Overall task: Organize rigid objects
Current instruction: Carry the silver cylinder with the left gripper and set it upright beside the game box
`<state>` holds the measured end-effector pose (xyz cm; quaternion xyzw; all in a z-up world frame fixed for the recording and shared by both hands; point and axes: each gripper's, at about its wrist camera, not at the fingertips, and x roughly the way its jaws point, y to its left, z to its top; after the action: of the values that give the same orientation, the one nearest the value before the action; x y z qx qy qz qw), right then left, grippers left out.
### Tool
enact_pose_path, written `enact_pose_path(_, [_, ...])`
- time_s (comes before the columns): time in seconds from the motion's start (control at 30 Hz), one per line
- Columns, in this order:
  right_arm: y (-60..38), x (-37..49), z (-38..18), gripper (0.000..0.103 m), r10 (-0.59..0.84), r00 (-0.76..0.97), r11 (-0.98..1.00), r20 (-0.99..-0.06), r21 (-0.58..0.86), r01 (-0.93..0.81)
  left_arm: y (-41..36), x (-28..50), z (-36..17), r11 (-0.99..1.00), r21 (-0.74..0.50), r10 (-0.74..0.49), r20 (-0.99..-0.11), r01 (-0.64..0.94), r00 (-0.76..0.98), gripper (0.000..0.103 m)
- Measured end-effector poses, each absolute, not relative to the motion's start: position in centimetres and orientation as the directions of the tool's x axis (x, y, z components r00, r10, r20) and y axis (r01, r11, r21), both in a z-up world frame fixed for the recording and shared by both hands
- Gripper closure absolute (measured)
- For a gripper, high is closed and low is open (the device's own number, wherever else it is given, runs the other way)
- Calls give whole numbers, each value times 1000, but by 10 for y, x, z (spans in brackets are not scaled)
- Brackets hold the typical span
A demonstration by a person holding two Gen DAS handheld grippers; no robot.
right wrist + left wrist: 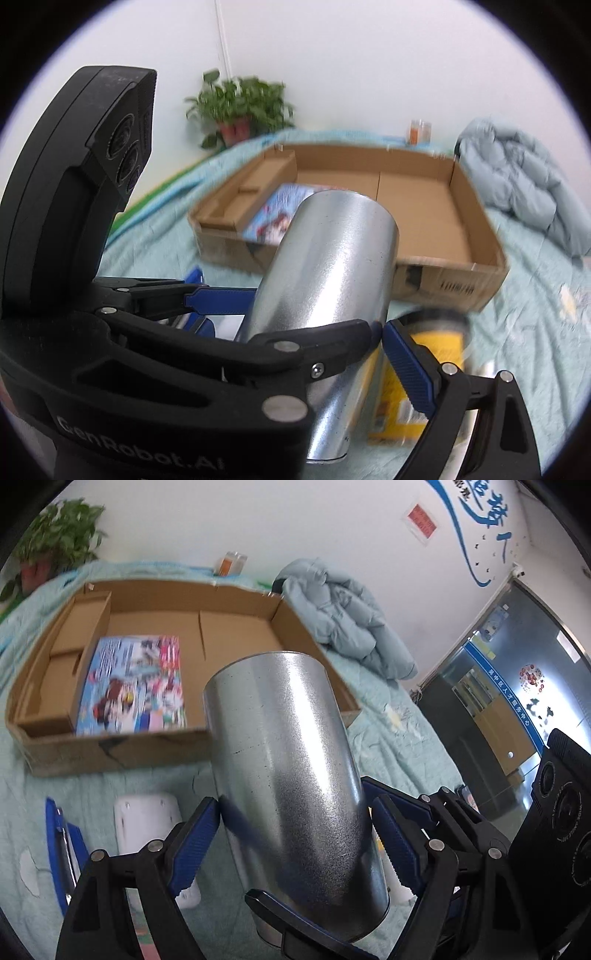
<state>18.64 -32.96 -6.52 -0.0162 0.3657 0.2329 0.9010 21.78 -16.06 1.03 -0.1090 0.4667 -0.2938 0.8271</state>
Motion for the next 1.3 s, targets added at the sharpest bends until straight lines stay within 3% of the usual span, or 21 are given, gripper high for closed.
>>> enact_pose_path(0.57, [-333,240,-14,11,398,744,892,-537,37,-451,-186,290,76,808,-368,-577,-653,460,490,24])
enact_pose_path(0.6, [-332,243,-13,11,394,750,893,-532,28,-450,-187,295,75,807,-369,-578,-656,461,485,28])
enact_pose_path(0.63, [-330,245,-13,12,393,754,891,-526,17,-453,-188,304,75,793,-385,-594,-657,471,464,42])
enact_pose_path(0.7, [-330,253,-14,22,428,732,877,-530,47,-479,-190,315,74,759,-419,-635,-647,498,423,56])
enact_pose_path(0.8, [-331,273,-26,21,460,690,865,-559,107,-490,-196,333,64,787,-375,-591,-686,490,424,56])
enact_pose_path(0.93, [-332,292,-50,22,470,629,857,-619,150,-492,-200,353,32,783,-412,-594,-719,467,360,58])
enact_pose_path(1.0, [-336,296,-58,24,495,597,844,-631,188,-502,-196,359,20,775,-438,-607,-718,456,341,57])
enact_pose_path(1.07, [-348,300,-60,24,508,582,843,-635,228,-488,-187,364,14,781,-450,-606,-713,434,352,47])
enact_pose_path(1.13, [-362,302,-57,23,502,593,852,-630,241,-465,-175,372,12,791,-464,-603,-699,398,384,23])
enact_pose_path(1.2, [-379,307,-54,22,526,581,841,-621,276,-466,-165,383,11,786,-498,-616,-683,366,393,20])
enact_pose_path(1.3, [-399,317,-45,22,450,644,883,-619,202,-424,-159,399,6,803,-492,-594,-705,337,387,20])
